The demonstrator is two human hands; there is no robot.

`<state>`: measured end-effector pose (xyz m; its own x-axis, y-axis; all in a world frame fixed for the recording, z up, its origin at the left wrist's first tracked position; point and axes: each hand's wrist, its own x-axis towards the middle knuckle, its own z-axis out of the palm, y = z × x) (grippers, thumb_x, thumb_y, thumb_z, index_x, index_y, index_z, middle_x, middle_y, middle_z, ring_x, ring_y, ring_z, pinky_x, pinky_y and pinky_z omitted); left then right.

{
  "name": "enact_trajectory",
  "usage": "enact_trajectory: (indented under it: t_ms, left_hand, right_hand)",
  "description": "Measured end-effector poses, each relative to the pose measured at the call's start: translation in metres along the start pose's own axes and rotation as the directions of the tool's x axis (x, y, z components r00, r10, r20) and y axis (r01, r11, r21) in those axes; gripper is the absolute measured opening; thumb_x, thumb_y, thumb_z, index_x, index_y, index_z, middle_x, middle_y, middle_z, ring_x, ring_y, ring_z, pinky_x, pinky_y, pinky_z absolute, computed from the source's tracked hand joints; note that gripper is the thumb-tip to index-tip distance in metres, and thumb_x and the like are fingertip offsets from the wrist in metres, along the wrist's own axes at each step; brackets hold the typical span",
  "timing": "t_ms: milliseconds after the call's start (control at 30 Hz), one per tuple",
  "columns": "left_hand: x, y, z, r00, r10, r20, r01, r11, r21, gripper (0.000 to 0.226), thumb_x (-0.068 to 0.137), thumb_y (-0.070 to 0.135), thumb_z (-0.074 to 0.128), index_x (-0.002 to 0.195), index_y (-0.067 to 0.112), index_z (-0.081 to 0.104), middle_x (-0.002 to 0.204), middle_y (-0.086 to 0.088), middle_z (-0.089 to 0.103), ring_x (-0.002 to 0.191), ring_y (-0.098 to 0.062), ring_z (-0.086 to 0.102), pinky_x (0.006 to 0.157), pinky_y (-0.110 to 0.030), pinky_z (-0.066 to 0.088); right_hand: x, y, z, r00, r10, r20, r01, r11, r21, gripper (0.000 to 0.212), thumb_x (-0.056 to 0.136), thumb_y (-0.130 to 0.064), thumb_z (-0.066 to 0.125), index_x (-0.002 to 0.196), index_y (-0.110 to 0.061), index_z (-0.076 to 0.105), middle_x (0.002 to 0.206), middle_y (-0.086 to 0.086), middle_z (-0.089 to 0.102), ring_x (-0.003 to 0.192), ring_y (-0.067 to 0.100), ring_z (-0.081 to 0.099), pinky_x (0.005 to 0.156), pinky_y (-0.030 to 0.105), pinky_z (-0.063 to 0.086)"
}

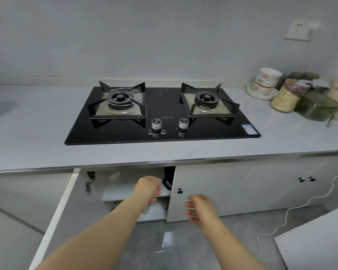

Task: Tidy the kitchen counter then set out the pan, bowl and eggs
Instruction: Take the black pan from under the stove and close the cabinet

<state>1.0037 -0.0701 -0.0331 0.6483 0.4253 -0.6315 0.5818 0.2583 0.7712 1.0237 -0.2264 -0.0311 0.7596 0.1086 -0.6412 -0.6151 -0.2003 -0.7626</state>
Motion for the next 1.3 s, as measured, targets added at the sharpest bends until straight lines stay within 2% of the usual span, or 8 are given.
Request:
enact_trajectory:
  t_ms: [333, 433, 567, 800, 1000, 1133, 1200, 1300]
  left_hand:
    - [0.066, 0.017, 0.058, 0.988, -0.135, 0.072, 0.151, 0.932, -0.331, 0.026, 0.098, 0.006, 0.039, 0.121, 0.012, 0.051, 0.117, -0.003, 0.054, 0.111, -0.021, 0.053, 0.087, -0.035, 0.042]
    - [0.088, 0.011, 0.072, 0.986, -0.143, 0.083, 0.163, 0.92, -0.357, 0.017, 0.094, 0.002, 0.045, 0.102, 0.013, 0.056, 0.117, -0.005, 0.055, 0.111, -0.02, 0.051, 0.086, -0.035, 0.042]
    - [0.102, 0.006, 0.082, 0.99, -0.127, 0.066, 0.141, 0.953, -0.268, 0.02, 0.092, 0.001, 0.047, 0.084, 0.018, 0.055, 0.106, -0.004, 0.051, 0.101, -0.018, 0.046, 0.083, -0.034, 0.036]
    - [0.109, 0.001, 0.08, 0.978, 0.052, 0.203, -0.073, 0.992, 0.098, 0.048, 0.088, -0.011, 0.038, 0.127, 0.016, 0.046, 0.11, -0.002, 0.052, 0.081, -0.005, 0.046, 0.066, -0.019, 0.038]
    - [0.087, -0.03, 0.072, 0.961, 0.104, 0.256, -0.164, 0.961, 0.225, 0.036, 0.085, -0.021, 0.035, 0.104, 0.008, 0.042, 0.098, 0.001, 0.05, 0.081, -0.002, 0.045, 0.054, -0.005, 0.042]
    - [0.067, -0.049, 0.07, 0.925, 0.04, 0.379, -0.171, 0.933, 0.317, 0.041, 0.081, -0.024, 0.031, 0.096, 0.01, 0.047, 0.104, 0.001, 0.054, 0.1, -0.007, 0.048, 0.061, -0.001, 0.04]
    - [0.056, -0.056, 0.073, 0.892, -0.026, 0.451, -0.16, 0.915, 0.37, 0.043, 0.081, -0.025, 0.03, 0.089, 0.014, 0.049, 0.1, 0.002, 0.056, 0.093, -0.003, 0.053, 0.063, -0.001, 0.04]
    - [0.036, -0.069, 0.084, 0.827, -0.162, 0.539, -0.101, 0.9, 0.425, 0.041, 0.084, -0.022, 0.035, 0.09, 0.014, 0.054, 0.1, 0.001, 0.061, 0.086, 0.001, 0.059, 0.071, -0.01, 0.048]
  right_hand:
    - [0.062, -0.014, -0.028, 0.994, 0.103, 0.028, -0.104, 0.993, 0.046, 0.012, 0.091, -0.005, 0.048, 0.081, -0.009, 0.052, 0.067, 0.008, 0.054, 0.054, 0.019, 0.045, 0.051, 0.022, 0.036]
    - [0.073, -0.015, -0.029, 0.992, 0.122, 0.027, -0.123, 0.99, 0.074, 0.013, 0.092, -0.007, 0.049, 0.08, -0.01, 0.053, 0.07, 0.008, 0.056, 0.056, 0.02, 0.047, 0.052, 0.023, 0.038]
    - [0.082, -0.013, -0.026, 0.988, 0.155, 0.028, -0.157, 0.983, 0.099, 0.013, 0.092, -0.009, 0.05, 0.08, -0.011, 0.054, 0.072, 0.007, 0.058, 0.061, 0.02, 0.052, 0.055, 0.025, 0.042]
    - [0.087, -0.007, -0.023, 0.985, 0.174, 0.023, -0.175, 0.974, 0.143, 0.012, 0.093, -0.01, 0.048, 0.083, -0.011, 0.055, 0.076, 0.008, 0.058, 0.064, 0.02, 0.052, 0.055, 0.024, 0.041]
    - [0.086, -0.002, -0.019, 0.995, 0.087, -0.052, -0.083, 0.994, 0.072, 0.01, 0.096, -0.02, 0.045, 0.096, -0.012, 0.051, 0.083, 0.003, 0.054, 0.073, 0.018, 0.053, 0.069, 0.031, 0.045]
    - [0.078, 0.01, -0.021, 0.994, 0.021, -0.103, -0.01, 0.994, 0.113, 0.059, 0.09, -0.039, 0.057, 0.139, -0.02, 0.029, 0.129, 0.005, 0.047, 0.114, 0.023, 0.05, 0.099, 0.04, 0.045]
    - [0.07, 0.016, -0.025, 0.992, 0.015, -0.123, 0.004, 0.988, 0.155, 0.072, 0.087, -0.033, 0.063, 0.144, -0.019, 0.022, 0.129, 0.003, 0.044, 0.114, 0.022, 0.048, 0.094, 0.036, 0.045]
    - [0.056, 0.029, -0.043, 0.974, -0.043, -0.223, 0.063, 0.994, 0.085, 0.054, 0.084, -0.009, 0.061, 0.132, -0.011, 0.037, 0.094, 0.0, 0.054, 0.082, 0.016, 0.055, 0.07, 0.027, 0.046]
